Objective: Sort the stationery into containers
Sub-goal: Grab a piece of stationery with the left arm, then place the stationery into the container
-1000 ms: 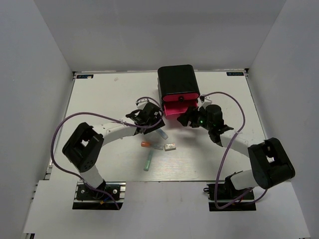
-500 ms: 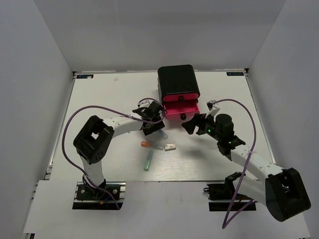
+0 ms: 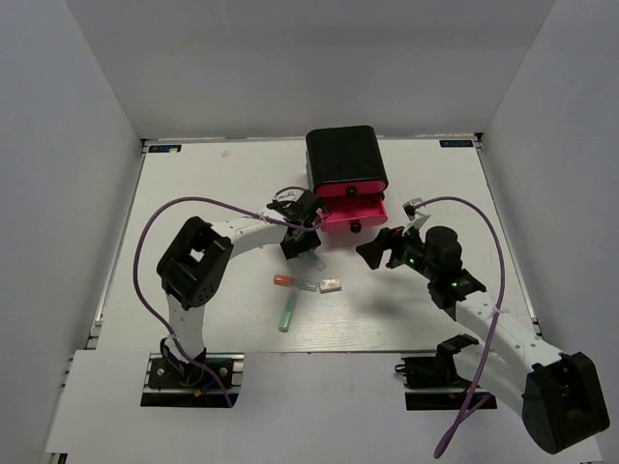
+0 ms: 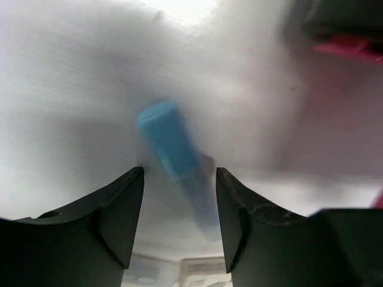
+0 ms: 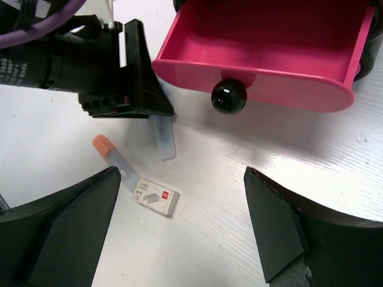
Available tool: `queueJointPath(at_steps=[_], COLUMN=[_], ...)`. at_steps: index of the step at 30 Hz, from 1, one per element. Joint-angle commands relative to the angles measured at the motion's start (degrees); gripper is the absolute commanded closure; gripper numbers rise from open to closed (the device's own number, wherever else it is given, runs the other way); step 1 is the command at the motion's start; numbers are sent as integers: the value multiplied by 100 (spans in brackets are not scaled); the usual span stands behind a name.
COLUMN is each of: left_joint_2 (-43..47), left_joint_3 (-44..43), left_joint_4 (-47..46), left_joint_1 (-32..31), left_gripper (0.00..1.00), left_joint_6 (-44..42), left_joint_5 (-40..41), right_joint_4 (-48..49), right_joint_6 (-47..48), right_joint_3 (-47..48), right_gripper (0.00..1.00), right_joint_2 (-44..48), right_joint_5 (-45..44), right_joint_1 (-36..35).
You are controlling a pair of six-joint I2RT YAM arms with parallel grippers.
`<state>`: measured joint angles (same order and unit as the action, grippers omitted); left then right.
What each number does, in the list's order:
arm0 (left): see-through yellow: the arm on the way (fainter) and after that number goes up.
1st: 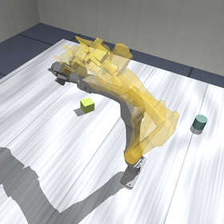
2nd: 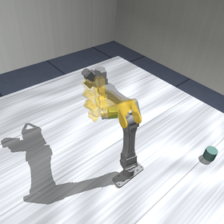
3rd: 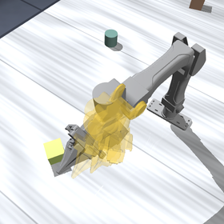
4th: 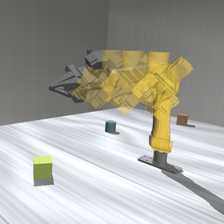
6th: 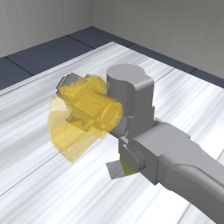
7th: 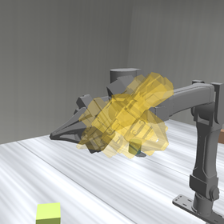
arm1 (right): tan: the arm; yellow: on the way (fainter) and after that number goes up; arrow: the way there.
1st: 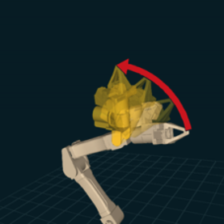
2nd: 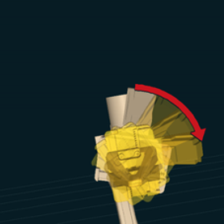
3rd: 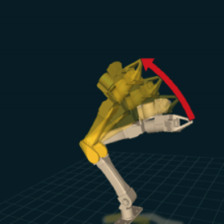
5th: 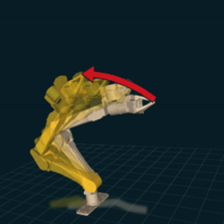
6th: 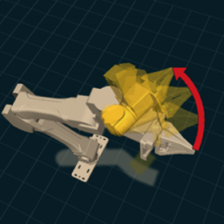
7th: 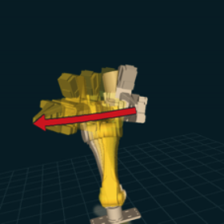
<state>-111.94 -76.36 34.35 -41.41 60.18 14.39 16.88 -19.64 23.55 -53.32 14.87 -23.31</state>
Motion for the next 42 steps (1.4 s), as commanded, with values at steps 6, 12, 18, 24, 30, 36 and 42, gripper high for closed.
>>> queueJointPath(at_steps=[6,12,18,24,30,36,42], left_joint_2=[743,920,1095,1787,2553,2853,2020], left_joint_3=[982,1105,623,358,411,658,-131], left_joint_4=[713,925,670,47,-1517,-3124,-3409], left_joint_1=[19,19,19,19,-104,-104,-104], left_gripper=[44,53,76,86,87,89,89], left_joint_6=[-68,-243,-691,-1543,-3344,-5092,-6298], left_joint_5=[72,274,327,214,-805,-1904,-2485], right_joint_4=[-273,-282,-387,-607,-818,-976,-1108], right_joint_6=[355,513,777,1163,1620,1762,1867], right_joint_3=[88,27,62,71,-17,-44,-9], right_gripper=[10,14,34,82,98,98,97], right_joint_2=[524,840,999,1157,1446,1622,1755], right_joint_5=[349,455,963,1255,1334,1237,1062], right_joint_1=[28,28,37,37,46,46,46])
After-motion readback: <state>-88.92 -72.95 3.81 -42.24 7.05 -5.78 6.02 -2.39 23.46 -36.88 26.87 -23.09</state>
